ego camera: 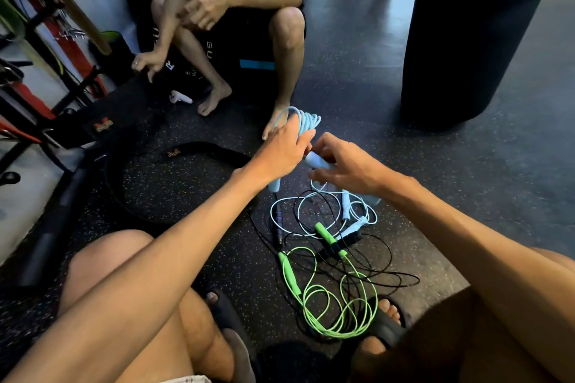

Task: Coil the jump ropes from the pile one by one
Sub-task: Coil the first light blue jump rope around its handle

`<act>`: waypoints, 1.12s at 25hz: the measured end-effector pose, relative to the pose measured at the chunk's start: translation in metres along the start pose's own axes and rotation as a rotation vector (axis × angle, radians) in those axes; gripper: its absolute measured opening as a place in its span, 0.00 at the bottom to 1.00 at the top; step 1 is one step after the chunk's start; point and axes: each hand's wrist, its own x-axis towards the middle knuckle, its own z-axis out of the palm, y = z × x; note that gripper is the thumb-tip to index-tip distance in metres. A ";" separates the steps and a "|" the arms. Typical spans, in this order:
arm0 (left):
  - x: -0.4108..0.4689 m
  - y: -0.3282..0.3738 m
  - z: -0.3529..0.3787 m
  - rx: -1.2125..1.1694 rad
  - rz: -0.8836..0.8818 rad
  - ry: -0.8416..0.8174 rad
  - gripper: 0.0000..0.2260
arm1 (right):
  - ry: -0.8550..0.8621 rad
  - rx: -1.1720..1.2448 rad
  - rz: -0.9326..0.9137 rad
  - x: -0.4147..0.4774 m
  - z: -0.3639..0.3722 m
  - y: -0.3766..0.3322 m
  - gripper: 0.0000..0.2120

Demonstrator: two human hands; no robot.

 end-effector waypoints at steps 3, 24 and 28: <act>0.000 0.001 -0.005 0.097 -0.060 -0.165 0.11 | 0.093 -0.291 -0.076 -0.003 -0.007 0.007 0.16; -0.085 -0.043 -0.126 -0.350 -0.487 -0.386 0.20 | -0.110 -0.121 -0.235 0.038 0.082 -0.092 0.22; -0.091 -0.065 -0.143 -0.508 -0.480 -0.276 0.12 | -0.031 -0.143 -0.258 0.059 0.089 -0.112 0.19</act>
